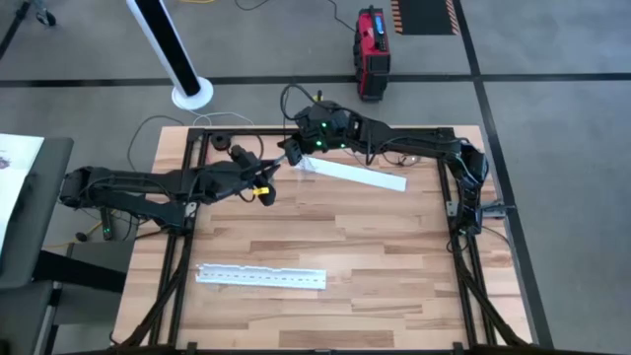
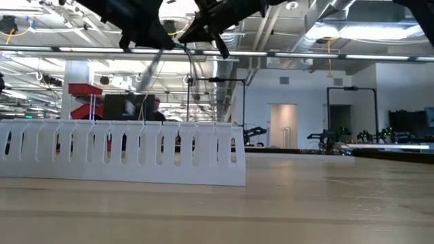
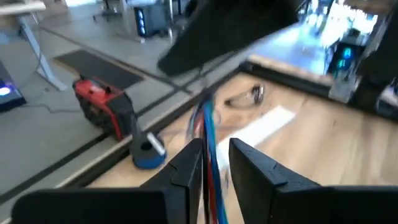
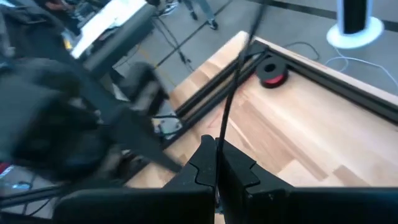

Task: Ziptie cables
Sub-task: Wrap the colored cables with the black zip tie

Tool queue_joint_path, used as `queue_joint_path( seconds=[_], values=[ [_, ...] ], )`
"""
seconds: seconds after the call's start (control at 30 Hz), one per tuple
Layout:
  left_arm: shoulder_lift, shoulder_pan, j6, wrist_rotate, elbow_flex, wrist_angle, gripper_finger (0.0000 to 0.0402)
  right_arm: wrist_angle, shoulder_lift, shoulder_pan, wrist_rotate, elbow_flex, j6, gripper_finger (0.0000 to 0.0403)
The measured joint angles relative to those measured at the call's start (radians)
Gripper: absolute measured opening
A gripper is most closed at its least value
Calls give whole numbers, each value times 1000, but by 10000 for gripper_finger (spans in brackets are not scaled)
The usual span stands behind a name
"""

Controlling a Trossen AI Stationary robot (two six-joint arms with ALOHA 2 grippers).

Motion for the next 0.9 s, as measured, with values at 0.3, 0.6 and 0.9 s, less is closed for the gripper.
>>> queue_joint_path(
  seconds=[0.3,0.6,0.9],
  values=[
    [-9,-5,-30,58,1,-74,76,-2,0,10,-2,0,-2,0],
    [-211,-51,-172,193,21,-152,75,-268,2,99,2,-2,-85,0],
    [-488,-66,-245,178,41,-387,75,-461,2,261,60,-2,-132,0]
  ],
)
